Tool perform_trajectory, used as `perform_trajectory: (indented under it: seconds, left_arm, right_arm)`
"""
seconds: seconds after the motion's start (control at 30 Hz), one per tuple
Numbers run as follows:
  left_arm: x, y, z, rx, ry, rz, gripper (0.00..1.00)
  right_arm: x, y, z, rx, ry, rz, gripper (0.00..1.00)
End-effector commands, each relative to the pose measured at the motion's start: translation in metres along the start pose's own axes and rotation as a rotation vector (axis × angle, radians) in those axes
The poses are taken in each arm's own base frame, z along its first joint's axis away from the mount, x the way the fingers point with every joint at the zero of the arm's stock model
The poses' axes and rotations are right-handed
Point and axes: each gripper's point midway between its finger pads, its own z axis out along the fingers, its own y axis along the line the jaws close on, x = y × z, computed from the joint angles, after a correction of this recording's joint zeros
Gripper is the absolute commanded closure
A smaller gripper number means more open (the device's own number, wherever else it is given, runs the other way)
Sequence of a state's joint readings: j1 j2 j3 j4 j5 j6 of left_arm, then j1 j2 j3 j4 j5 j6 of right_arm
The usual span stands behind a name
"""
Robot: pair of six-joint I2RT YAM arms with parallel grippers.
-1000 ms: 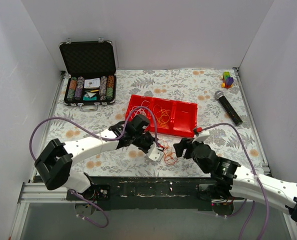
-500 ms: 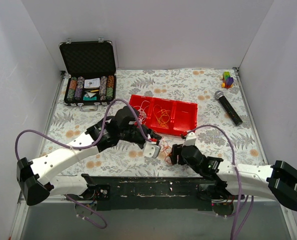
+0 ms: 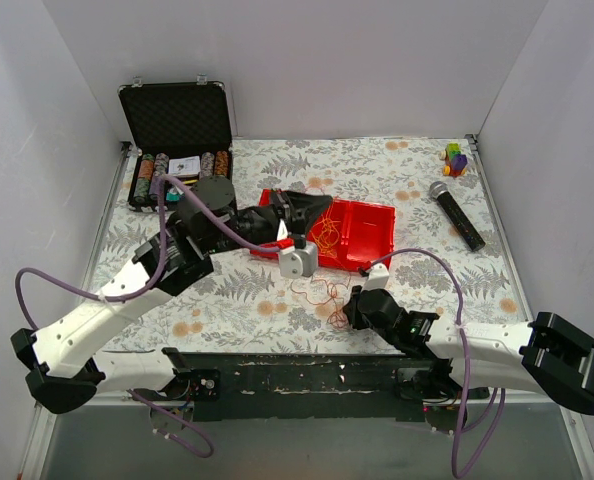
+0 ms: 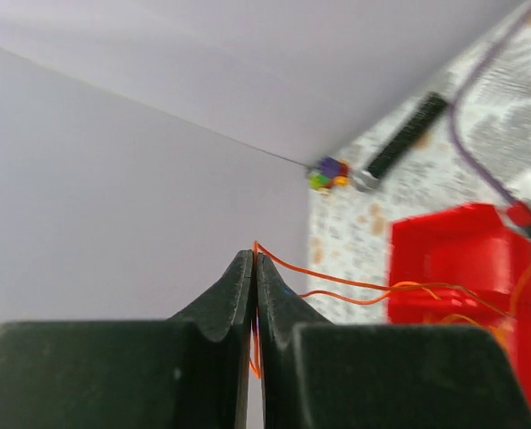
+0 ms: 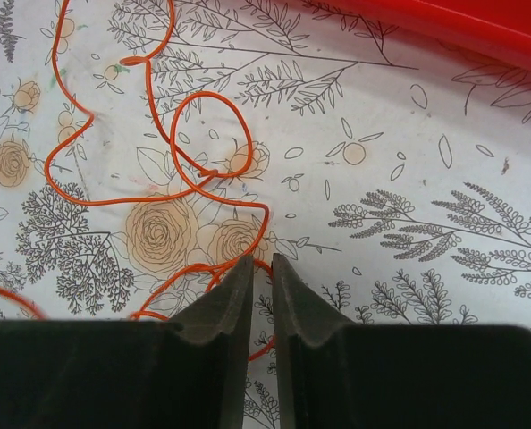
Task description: Untangle the cables
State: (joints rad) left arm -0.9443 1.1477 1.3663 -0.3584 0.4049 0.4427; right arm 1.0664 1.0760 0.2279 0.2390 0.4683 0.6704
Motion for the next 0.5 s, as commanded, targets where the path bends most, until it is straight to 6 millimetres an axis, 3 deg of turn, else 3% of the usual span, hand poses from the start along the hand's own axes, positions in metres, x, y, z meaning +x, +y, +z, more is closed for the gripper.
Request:
perform_trajectory:
  seconds: [0.0, 0.17, 0.47]
  left_arm:
    - [-0.054, 0.104, -0.043, -0.352, -0.063, 0.158, 1.0]
    - [-0.087, 0.175, -0.089, -0.654, -0.041, 0.402, 1.0]
    - [-0.138, 0.246, -0.145, -0.98, -0.039, 0.615, 1.0]
  right_arm:
    - [0.019, -0.013, -0.002, 0.044, 0.067, -0.011, 0.83]
    - [0.026, -0.024, -0.005, 0.097, 0.09, -0.003, 0.95]
    - [0.027, -0.038, -0.012, 0.151, 0.077, 0.036, 0.99]
